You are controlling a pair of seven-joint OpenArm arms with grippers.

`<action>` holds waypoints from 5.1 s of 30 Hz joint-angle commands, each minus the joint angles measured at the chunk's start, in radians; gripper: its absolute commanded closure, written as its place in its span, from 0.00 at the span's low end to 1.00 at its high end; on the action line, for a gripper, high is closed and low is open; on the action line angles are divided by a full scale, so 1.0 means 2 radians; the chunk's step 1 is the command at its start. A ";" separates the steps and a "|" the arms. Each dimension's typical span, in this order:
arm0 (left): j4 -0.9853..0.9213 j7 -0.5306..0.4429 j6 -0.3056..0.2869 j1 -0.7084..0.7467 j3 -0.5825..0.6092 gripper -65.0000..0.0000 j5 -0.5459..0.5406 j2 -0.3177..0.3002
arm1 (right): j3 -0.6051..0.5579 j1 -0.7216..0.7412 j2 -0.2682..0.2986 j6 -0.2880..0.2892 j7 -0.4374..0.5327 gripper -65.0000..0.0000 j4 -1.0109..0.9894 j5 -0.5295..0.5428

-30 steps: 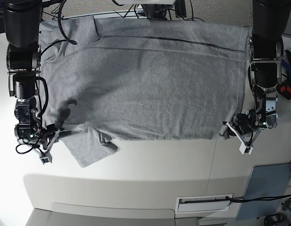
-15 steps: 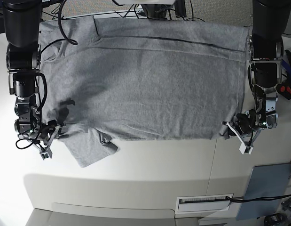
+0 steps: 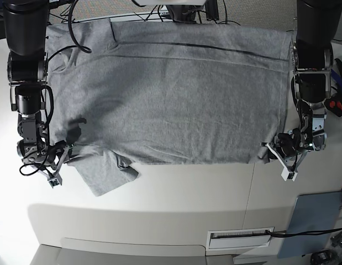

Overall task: Fold the T-shirt properly
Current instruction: 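Grasp the hem corners with both grippers, then lift the hem with both grippers and fold it toward the collar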

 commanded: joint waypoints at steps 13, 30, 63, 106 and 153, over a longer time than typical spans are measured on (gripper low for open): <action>0.005 0.004 0.000 -0.011 -0.001 1.00 0.001 -0.006 | 0.002 -0.030 0.006 -0.006 -0.034 0.56 0.006 0.056; 0.005 -0.008 0.000 -0.011 -0.001 1.00 0.000 -0.006 | 0.002 -0.030 0.006 -0.076 -0.026 1.00 0.007 0.020; 0.005 -0.007 -0.002 -0.011 -0.001 1.00 0.000 -0.006 | 0.002 -0.055 0.032 -0.032 -0.039 0.70 0.024 0.094; 0.160 -0.032 -0.079 0.117 -0.130 1.00 -0.098 -0.007 | 0.078 -0.241 0.067 -0.231 -0.072 1.00 0.381 -0.040; 0.324 0.003 -0.072 0.329 -0.208 1.00 -0.127 -0.006 | 0.215 -0.569 0.031 -0.255 -0.123 1.00 0.619 -0.089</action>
